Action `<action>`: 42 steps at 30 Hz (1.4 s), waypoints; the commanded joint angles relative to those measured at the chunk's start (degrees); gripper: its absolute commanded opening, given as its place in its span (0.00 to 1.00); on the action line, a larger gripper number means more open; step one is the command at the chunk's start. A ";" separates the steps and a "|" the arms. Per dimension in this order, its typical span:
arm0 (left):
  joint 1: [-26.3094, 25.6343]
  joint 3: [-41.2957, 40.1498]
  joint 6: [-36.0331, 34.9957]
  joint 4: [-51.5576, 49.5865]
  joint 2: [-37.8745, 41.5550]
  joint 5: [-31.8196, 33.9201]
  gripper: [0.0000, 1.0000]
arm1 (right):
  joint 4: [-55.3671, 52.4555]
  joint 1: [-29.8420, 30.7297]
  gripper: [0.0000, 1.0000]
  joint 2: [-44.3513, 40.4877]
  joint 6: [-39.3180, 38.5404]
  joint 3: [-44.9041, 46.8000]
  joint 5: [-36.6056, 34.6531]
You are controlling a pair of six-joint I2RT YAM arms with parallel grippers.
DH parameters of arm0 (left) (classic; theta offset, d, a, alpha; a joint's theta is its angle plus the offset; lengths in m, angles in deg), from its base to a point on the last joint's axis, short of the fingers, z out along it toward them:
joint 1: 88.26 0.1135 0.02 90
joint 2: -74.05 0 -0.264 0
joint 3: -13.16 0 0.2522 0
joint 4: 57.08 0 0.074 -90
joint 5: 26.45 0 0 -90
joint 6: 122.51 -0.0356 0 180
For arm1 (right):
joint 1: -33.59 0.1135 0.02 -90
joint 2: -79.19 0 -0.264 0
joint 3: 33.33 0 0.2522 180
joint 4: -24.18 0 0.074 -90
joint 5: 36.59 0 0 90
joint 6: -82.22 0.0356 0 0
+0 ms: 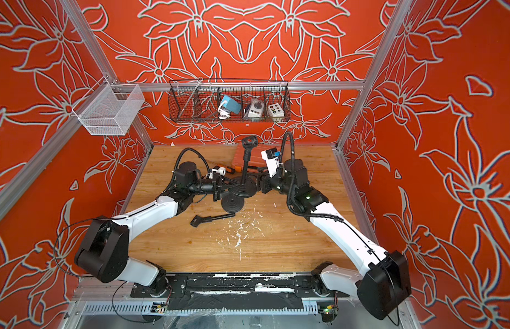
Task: Assemble a microphone stand
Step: Screw the microphone stand pole into the microphone stand base.
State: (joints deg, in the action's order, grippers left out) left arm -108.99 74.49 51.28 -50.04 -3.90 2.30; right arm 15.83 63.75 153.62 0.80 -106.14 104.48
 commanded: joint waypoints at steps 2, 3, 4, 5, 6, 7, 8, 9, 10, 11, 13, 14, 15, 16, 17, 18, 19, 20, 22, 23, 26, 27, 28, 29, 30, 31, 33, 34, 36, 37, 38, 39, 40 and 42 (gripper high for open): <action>-0.57 2.89 -0.30 5.87 0.26 -2.29 0.00 | 3.51 0.24 0.37 0.06 3.60 -0.60 -1.95; -0.57 2.90 -0.06 6.21 0.18 -2.30 0.00 | 3.88 0.40 0.32 -0.23 4.29 0.03 -3.11; -0.61 2.96 0.12 6.48 0.08 -2.29 0.00 | 4.20 0.43 0.28 -0.65 4.71 0.59 -4.12; -0.61 3.01 0.23 6.56 -0.01 -2.22 0.00 | 4.35 0.73 0.20 -1.18 5.16 1.20 -5.74; -0.58 3.09 0.32 6.69 -0.04 -2.20 0.00 | 4.43 1.10 0.11 -1.79 5.75 1.72 -8.23; -0.58 3.07 0.41 6.80 0.08 -2.13 0.00 | 4.20 1.60 0.02 -2.39 6.36 2.27 -11.29; -0.57 3.12 0.41 6.76 0.08 -2.04 0.00 | 2.99 2.55 0.00 -3.32 7.51 2.68 -17.45; -0.63 3.14 0.50 6.83 0.08 -1.97 0.00 | 0.78 4.14 0.00 -4.09 8.04 2.72 -24.06; -0.63 3.28 0.50 6.84 0.03 -1.99 0.00 | -1.31 6.14 0.00 -4.70 7.54 2.52 -30.57; -0.62 3.31 0.49 6.83 0.07 -1.87 0.00 | -4.48 8.89 0.00 -5.20 7.39 1.79 -40.75; -0.60 3.35 0.59 6.93 0.03 -1.59 0.00 | -10.46 13.90 0.00 -4.86 10.16 -0.36 -58.93; -0.61 3.34 0.67 6.94 -0.01 -1.35 0.00 | -14.21 16.66 0.00 -4.05 12.46 -1.92 -68.25; -0.62 3.43 0.84 6.97 -0.04 -1.09 0.00 | -16.99 19.13 0.00 -2.78 13.58 -3.42 -75.61; -0.63 3.41 1.00 7.00 -0.09 -0.98 0.00 | -18.26 20.37 0.00 -1.52 13.93 -4.27 -79.52; -0.59 3.45 1.11 7.15 -0.17 -0.75 0.00 | -19.21 20.83 0.00 -0.38 14.64 -5.10 -80.18; -0.60 3.32 1.28 7.20 -0.19 -0.56 0.00 | -19.48 20.87 0.00 0.08 15.13 -5.36 -79.12; -0.62 3.26 1.45 7.19 -0.27 -0.39 0.00 | -19.11 20.83 0.00 0.10 14.92 -5.31 -78.01; -0.63 3.21 1.63 7.31 -0.42 -0.29 0.00 | -18.08 20.75 0.00 -0.22 14.01 -4.90 -76.24; -0.55 3.01 1.72 7.34 -0.66 -0.23 0.00 | -16.47 19.94 0.09 -1.70 10.96 -4.57 -68.98; -0.54 2.90 1.72 7.39 -0.70 -0.18 0.00 | -16.06 19.36 0.27 -2.82 9.41 -4.51 -64.23; -0.49 2.90 1.82 7.11 -0.80 0.20 0.00 | -15.61 17.49 0.69 -6.15 4.95 -4.66 -51.37; -0.47 2.88 1.75 7.08 -0.80 0.31 0.00 | -15.77 16.50 0.74 -7.30 3.96 -4.67 -47.37; -0.39 2.91 1.75 7.01 -0.80 0.41 0.00 | -15.49 15.47 0.77 -8.16 3.47 -4.50 -44.02; -0.45 2.95 1.73 7.03 -0.74 0.39 0.00 | -15.18 14.09 0.78 -9.11 3.28 -4.26 -39.77; -0.45 3.02 1.72 6.93 -0.74 0.42 0.00 | -14.69 12.65 0.79 -9.88 3.04 -3.80 -35.90; -0.36 2.98 1.64 6.93 -0.70 0.33 0.00 | -13.73 11.29 0.79 -10.40 2.96 -3.27 -32.10; -0.36 2.98 1.47 6.79 -0.56 0.07 0.00 | -11.72 8.27 0.79 -11.10 2.57 -2.11 -24.61; -0.35 3.00 1.38 6.58 -0.46 -0.07 0.00 | -10.58 6.69 0.79 -11.23 2.17 -1.44 -20.90; -0.34 2.90 1.29 6.46 -0.32 -0.40 0.00 | -8.59 4.17 0.77 -10.73 0.80 -0.57 -13.65; -0.34 2.90 1.20 6.32 -0.14 -0.59 0.00 | -8.21 3.16 0.76 -10.15 -0.31 -0.37 -11.03; -0.36 2.89 1.14 6.36 -0.09 -0.93 0.00 | -8.22 2.41 0.74 -9.48 -1.93 -0.37 -8.42; -0.36 2.90 1.11 6.30 -0.06 -1.33 0.00 | -8.44 1.86 0.72 -8.86 -3.50 -0.57 -6.07; -0.36 3.00 1.11 6.36 -0.05 -1.79 0.00 | -8.59 1.34 0.71 -8.25 -4.92 -0.70 -4.33; -0.33 3.03 1.11 6.36 0.10 -2.55 0.00 | -8.00 0.48 0.67 -6.97 -6.70 -0.72 -1.28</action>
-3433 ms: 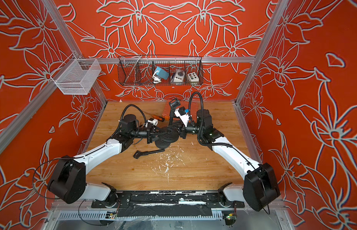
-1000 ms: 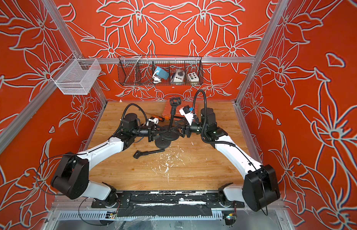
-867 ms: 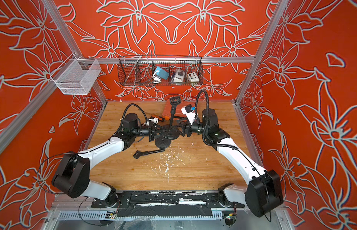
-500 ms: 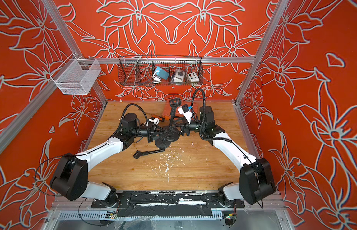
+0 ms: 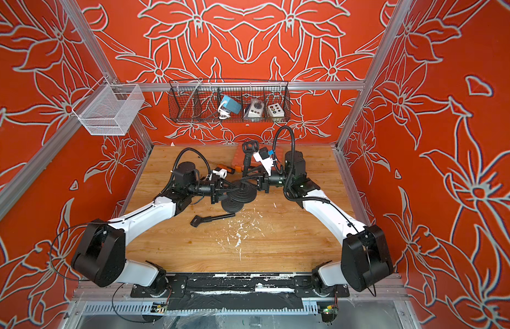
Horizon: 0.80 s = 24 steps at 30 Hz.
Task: Assemble a microphone stand
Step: Screw the microphone stand pole into the microphone stand base.
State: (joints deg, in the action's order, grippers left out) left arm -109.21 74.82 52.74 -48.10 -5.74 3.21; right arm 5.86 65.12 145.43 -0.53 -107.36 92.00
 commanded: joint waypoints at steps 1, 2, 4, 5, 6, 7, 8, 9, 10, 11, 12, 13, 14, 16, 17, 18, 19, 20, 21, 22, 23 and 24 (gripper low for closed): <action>-0.14 2.65 -0.35 4.35 2.16 -3.64 0.00 | 2.50 -1.36 0.65 1.90 -6.16 0.50 12.60; -0.12 2.57 -0.44 4.40 2.33 -3.80 0.00 | 2.53 -1.70 0.63 2.58 -6.86 0.29 13.39; -0.14 2.49 -0.44 4.37 2.55 -4.18 0.00 | 2.36 -2.14 0.61 3.81 -8.21 -0.15 14.31; -0.14 2.46 -0.44 4.35 2.70 -4.35 0.00 | 2.43 -2.31 0.60 4.48 -8.78 -0.26 14.38; -0.14 2.46 -0.44 4.40 2.79 -4.58 0.00 | 2.34 -2.35 0.60 4.97 -9.25 -0.35 14.41; -0.14 2.48 -0.44 4.42 2.83 -4.75 0.00 | 2.36 -2.45 0.59 5.57 -9.72 -0.46 14.37; -0.14 2.46 -0.52 4.44 2.97 -4.87 0.00 | 2.43 -2.60 0.59 6.16 -9.79 -0.59 14.37; -0.14 2.46 -0.57 4.34 3.05 -4.88 0.00 | 2.29 -2.61 0.58 6.59 -9.88 -0.78 14.44; -0.14 2.44 -0.62 4.28 3.15 -5.00 0.00 | 2.33 -2.78 0.58 6.99 -10.14 -0.98 14.75; -0.10 2.39 -0.71 4.15 3.14 -4.97 0.00 | 2.80 -2.71 0.56 7.30 -10.06 -0.98 15.12; -0.12 2.38 -0.79 4.15 3.06 -5.07 0.00 | 3.32 -2.71 0.56 7.47 -9.97 -0.92 15.43; -0.14 2.38 -0.88 4.06 2.99 -5.03 0.00 | 4.14 -2.70 0.54 7.59 -9.67 -0.76 15.85; -0.14 2.37 -0.96 4.04 2.83 -5.05 0.00 | 4.98 -2.78 0.52 7.72 -9.22 -0.44 16.27; -0.14 2.46 -0.97 4.10 2.47 -5.19 0.00 | 7.15 -2.77 0.48 7.98 -8.06 0.12 17.01; -0.14 2.55 -0.89 4.36 2.23 -5.28 0.00 | 8.22 -2.76 0.46 8.23 -7.33 0.31 17.26; -0.14 2.59 -0.74 4.69 1.95 -5.26 0.00 | 9.01 -2.75 0.45 8.51 -6.82 0.48 17.56; -0.13 2.63 -0.47 5.11 1.76 -5.26 0.00 | 9.62 -2.71 0.45 8.81 -6.19 0.50 17.68; -0.14 2.72 -0.15 5.53 1.58 -5.24 0.00 | 10.12 -2.72 0.43 9.19 -5.27 0.55 17.75; -0.14 2.77 0.00 5.89 1.33 -5.25 0.00 | 10.77 -2.76 0.42 9.48 -4.51 0.66 17.91; -0.14 2.90 0.15 6.09 1.14 -5.23 0.00 | 11.93 -2.76 0.40 9.76 -3.50 0.90 17.93; -0.14 3.03 0.26 6.25 0.95 -5.15 0.00 | 13.18 -2.72 0.37 9.94 -2.16 1.39 17.70; -0.14 3.12 0.39 6.42 0.75 -5.06 0.00 | 14.42 -2.75 0.34 9.97 -1.11 1.91 17.43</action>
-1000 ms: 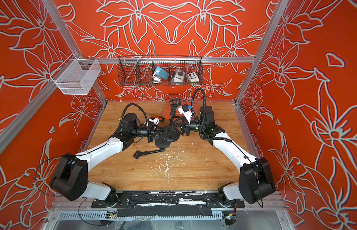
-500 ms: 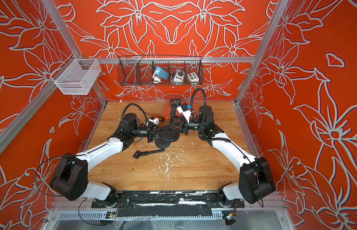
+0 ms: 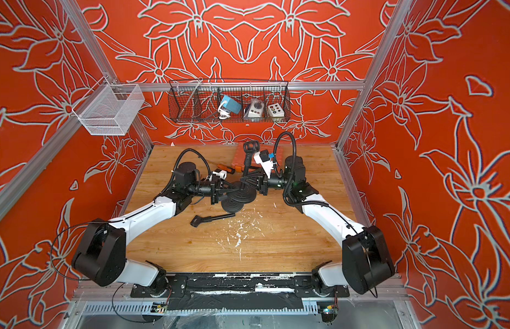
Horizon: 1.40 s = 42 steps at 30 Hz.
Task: Assemble a microphone stand
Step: Screw the microphone stand pole into the microphone stand base.
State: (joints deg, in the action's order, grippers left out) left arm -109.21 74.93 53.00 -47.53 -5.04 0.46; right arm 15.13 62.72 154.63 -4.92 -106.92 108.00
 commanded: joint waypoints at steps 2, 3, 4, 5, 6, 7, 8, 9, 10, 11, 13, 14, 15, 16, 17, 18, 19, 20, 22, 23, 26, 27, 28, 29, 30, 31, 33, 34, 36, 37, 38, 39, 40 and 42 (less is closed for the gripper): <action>-0.14 3.17 0.52 6.52 -0.27 -2.25 0.00 | 7.70 -0.28 0.26 0.71 5.37 2.89 0.41; -0.14 3.19 0.74 6.81 -0.38 -2.15 0.00 | 8.69 -0.29 0.22 0.59 6.11 3.45 -0.27; -0.14 3.19 0.83 7.04 -0.59 -2.13 0.00 | 9.42 -0.23 0.17 0.45 6.78 4.01 -1.05; -0.14 3.19 1.01 7.23 -0.73 -2.13 0.00 | 9.82 -0.24 0.12 0.39 7.26 4.40 -1.83; -0.14 3.24 1.14 7.38 -0.93 -2.04 0.00 | 10.03 -0.19 0.06 0.09 7.72 4.76 -3.03; -0.14 3.23 1.22 7.56 -0.98 -1.97 0.00 | 9.98 -0.05 0.00 -0.29 8.15 5.11 -4.82; -0.14 3.27 1.39 7.81 -1.14 -1.89 0.00 | 9.85 0.07 0.00 -0.69 8.50 5.38 -6.62; -0.14 3.28 1.58 8.04 -1.37 -1.66 0.00 | 9.49 0.44 0.00 -1.37 8.93 5.80 -9.82; -0.14 3.28 1.88 8.35 -1.46 -1.37 0.00 | 8.69 1.09 0.00 -2.14 9.69 6.22 -14.79; -0.14 3.19 2.20 8.65 -1.60 -1.03 0.00 | 7.91 1.79 0.00 -2.90 10.82 6.55 -19.98; -0.13 3.25 2.87 9.51 -1.73 -0.20 0.00 | 3.12 5.68 0.00 -4.33 13.58 6.17 -36.85; -0.12 3.32 2.99 9.65 -1.72 0.19 0.00 | -0.17 8.12 0.00 -4.60 14.88 5.17 -44.98; -0.14 3.41 2.88 9.74 -1.75 0.70 0.00 | -3.94 11.26 0.00 -4.36 16.28 3.78 -54.43; -0.10 3.57 2.82 9.75 -1.73 1.14 0.00 | -6.60 14.23 0.00 -3.78 17.87 2.66 -62.83; -0.14 3.67 2.81 9.74 -1.76 1.50 0.00 | -8.34 16.47 0.00 -3.03 19.14 1.84 -69.09; -0.14 3.72 2.81 9.79 -1.86 1.84 0.00 | -9.57 18.48 0.00 -1.99 19.77 1.04 -74.38; -0.14 3.76 2.77 9.91 -2.00 2.15 0.00 | -10.50 19.12 0.00 -1.02 19.97 0.20 -75.91; -0.14 3.91 2.93 9.95 -2.23 2.26 0.00 | -11.25 19.09 0.00 -0.49 20.60 -0.40 -75.69; -0.14 3.93 3.56 10.77 -2.90 2.25 0.00 | -10.54 18.91 0.00 -0.49 19.28 -0.72 -73.43; -0.14 3.78 4.00 11.36 -3.28 2.24 0.00 | -10.38 18.56 0.00 -0.73 18.34 -0.80 -71.19; -0.06 3.62 4.57 12.20 -4.10 2.46 0.00 | -9.68 15.32 0.29 -2.18 15.61 -1.54 -56.17; 0.03 3.69 4.74 12.20 -4.32 2.53 0.00 | -9.51 14.08 0.42 -2.87 14.90 -1.69 -51.10; 0.11 3.87 4.75 12.23 -4.41 2.47 0.00 | -9.02 12.82 0.52 -3.75 14.64 -1.37 -46.93; 0.12 3.96 4.64 12.08 -4.54 2.53 0.00 | -8.27 11.54 0.58 -4.55 14.62 -0.82 -43.98; 0.21 4.02 4.51 11.82 -4.50 2.46 0.00 | -6.80 9.72 0.62 -5.61 14.47 0.17 -39.94; 0.28 4.11 4.33 11.53 -4.43 2.42 0.00 | -5.16 7.58 0.64 -6.52 14.82 1.30 -35.48; 0.38 4.12 4.04 11.07 -4.20 2.44 0.00 | -1.56 3.64 0.65 -7.72 15.52 3.36 -26.89; 0.38 4.11 3.97 10.86 -3.98 2.36 0.00 | -0.34 1.91 0.66 -8.01 15.10 4.11 -22.96; 0.39 3.94 3.67 10.41 -3.69 2.03 0.00 | 0.87 -0.64 0.67 -7.69 12.78 4.79 -14.68; 0.39 3.78 3.33 9.91 -3.49 1.79 0.00 | 1.00 -1.80 0.66 -7.18 11.55 4.74 -10.17; 0.38 3.76 2.98 9.31 -3.27 1.46 0.00 | 1.20 -2.59 0.66 -6.56 10.34 4.72 -6.60; 0.38 3.72 2.42 8.47 -2.95 1.05 0.00 | 1.39 -3.29 0.66 -5.79 9.26 4.65 -3.18; 0.44 3.68 1.97 7.77 -2.76 0.61 0.00 | 1.38 -3.91 0.65 -4.96 8.21 4.26 0.40; 0.38 3.59 1.54 7.30 -2.40 -0.31 0.00 | 1.39 -4.77 0.65 -3.46 6.60 3.47 4.64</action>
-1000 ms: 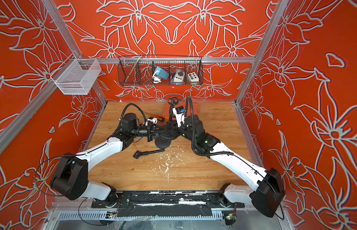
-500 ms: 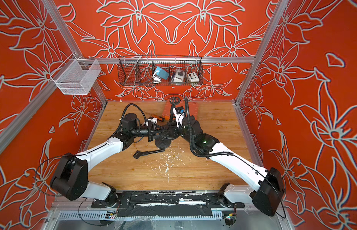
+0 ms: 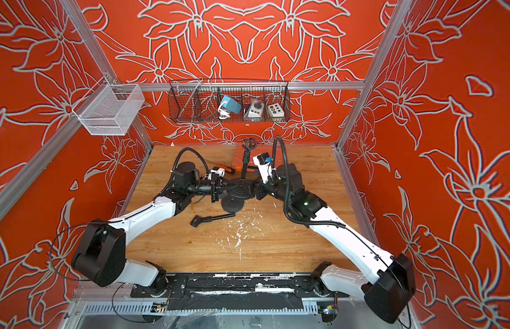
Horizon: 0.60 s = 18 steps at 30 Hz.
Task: Assemble a microphone stand
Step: Screw the microphone stand pole into the microphone stand base.
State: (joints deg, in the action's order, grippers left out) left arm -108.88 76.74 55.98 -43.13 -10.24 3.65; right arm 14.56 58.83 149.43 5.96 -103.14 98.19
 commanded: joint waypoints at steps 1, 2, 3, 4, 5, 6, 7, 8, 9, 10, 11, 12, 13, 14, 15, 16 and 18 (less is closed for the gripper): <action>0.10 1.72 -1.56 2.86 3.06 -3.95 0.00 | 2.18 -1.13 0.64 2.43 -5.10 -0.66 15.85; 0.06 1.74 -1.73 2.76 3.27 -4.31 0.00 | 2.27 -1.30 0.64 3.00 -5.68 -1.09 16.87; 0.10 1.70 -1.91 2.61 3.47 -4.74 0.00 | 2.08 -1.50 0.63 3.81 -6.48 -1.60 17.76; 0.07 1.81 -2.13 2.36 3.63 -5.18 0.00 | 1.52 -1.63 0.63 4.49 -7.15 -2.30 17.84; 0.07 1.92 -2.30 2.02 3.77 -5.50 0.00 | 1.00 -1.77 0.63 5.27 -7.34 -2.92 17.81; 0.06 2.07 -2.53 1.73 3.90 -6.07 0.00 | 1.00 -1.97 0.63 6.24 -7.06 -3.65 18.38; 0.06 2.14 -2.53 1.61 4.04 -6.43 0.00 | 1.28 -2.06 0.63 7.14 -6.65 -4.28 19.02; 0.06 2.23 -2.53 1.62 4.17 -6.72 0.00 | 1.77 -2.04 0.63 7.76 -6.57 -4.65 19.96; 0.06 2.21 -2.53 1.53 4.22 -6.92 0.00 | 3.46 -2.05 0.62 8.32 -5.96 -4.62 20.93; 0.09 2.13 -2.57 1.35 4.39 -6.91 0.00 | 5.77 -2.08 0.60 8.71 -4.63 -4.27 21.57; 0.06 2.12 -2.62 1.14 4.50 -6.90 0.00 | 7.91 -2.05 0.59 9.06 -3.62 -3.91 22.16; 0.06 2.16 -2.71 1.08 4.52 -6.90 0.00 | 10.26 -1.96 0.57 9.28 -2.42 -3.45 22.88; 0.10 2.15 -2.71 1.09 4.56 -6.98 0.00 | 12.38 -1.94 0.55 9.52 -1.37 -3.00 23.39; 0.06 2.16 -2.71 1.06 4.52 -6.83 0.00 | 14.07 -1.86 0.53 9.61 -0.35 -2.61 23.58; 0.11 2.16 -2.71 1.07 4.40 -6.81 0.00 | 15.59 -1.48 0.51 9.84 0.36 -2.24 23.86; 0.07 2.16 -2.71 1.10 4.31 -6.81 0.00 | 15.81 -1.03 0.49 10.00 0.59 -2.26 23.87; 0.08 2.25 -2.62 1.36 3.87 -6.82 0.00 | 15.90 -0.17 0.44 9.96 0.46 -2.18 22.93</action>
State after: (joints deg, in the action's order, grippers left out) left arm -108.88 76.74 54.03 -45.47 -8.45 -0.85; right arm 25.35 57.78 159.11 5.24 -105.55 118.89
